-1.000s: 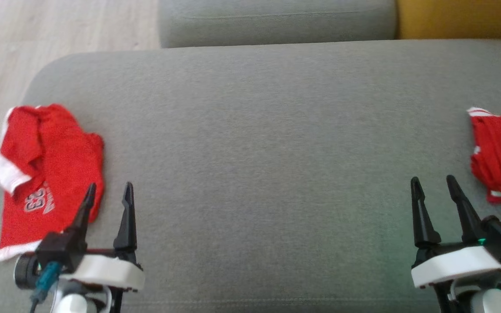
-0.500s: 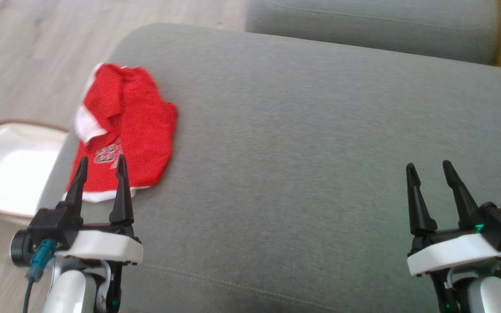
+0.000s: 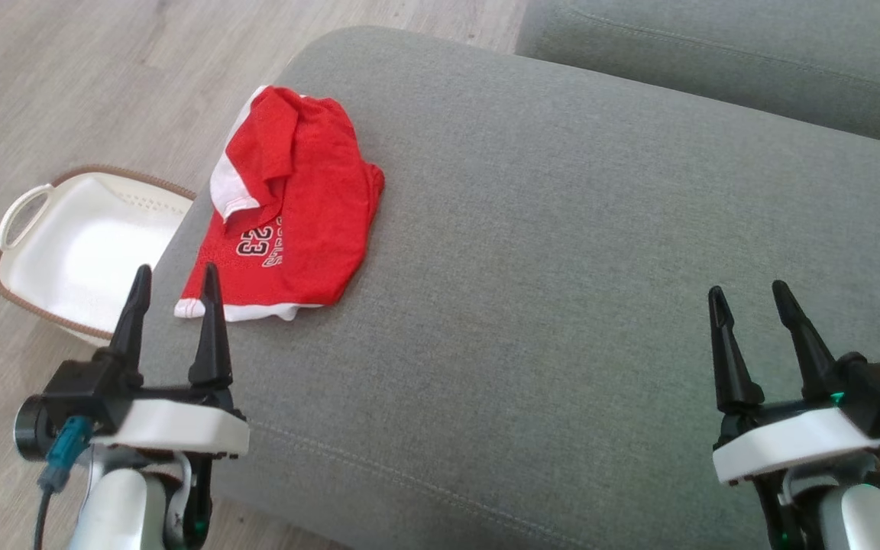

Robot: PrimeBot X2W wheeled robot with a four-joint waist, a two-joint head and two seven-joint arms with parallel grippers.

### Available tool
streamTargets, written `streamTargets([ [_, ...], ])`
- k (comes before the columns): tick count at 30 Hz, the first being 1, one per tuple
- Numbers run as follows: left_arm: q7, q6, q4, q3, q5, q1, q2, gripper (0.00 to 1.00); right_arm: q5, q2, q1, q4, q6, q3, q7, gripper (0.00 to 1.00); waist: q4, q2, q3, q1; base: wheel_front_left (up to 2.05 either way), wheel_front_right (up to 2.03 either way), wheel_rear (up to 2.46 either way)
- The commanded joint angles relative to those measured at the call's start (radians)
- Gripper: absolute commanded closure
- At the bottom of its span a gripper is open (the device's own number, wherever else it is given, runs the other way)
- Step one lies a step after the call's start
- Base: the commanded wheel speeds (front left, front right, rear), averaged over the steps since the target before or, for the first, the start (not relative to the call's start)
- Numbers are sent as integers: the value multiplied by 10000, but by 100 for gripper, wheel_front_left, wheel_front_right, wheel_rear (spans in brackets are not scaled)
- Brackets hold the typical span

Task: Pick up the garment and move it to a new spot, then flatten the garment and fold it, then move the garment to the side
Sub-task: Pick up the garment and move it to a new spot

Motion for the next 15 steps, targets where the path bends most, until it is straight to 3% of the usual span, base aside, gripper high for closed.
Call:
streamTargets([
  [1,-51,-21,-391,409,120,-450,31,0,-75,-55,-518,-379,-7,236,42,0,40,0,16,0,0,0,0],
  [9,-51,-190,-401,660,268,-604,-127,0,-151,-55,-680,-564,-7,268,213,0,16,0,496,0,0,0,0],
  [15,-51,-494,457,861,-84,-1603,-290,0,-467,-55,-1147,-999,-7,285,684,0,-248,0,1741,0,0,0,0],
])
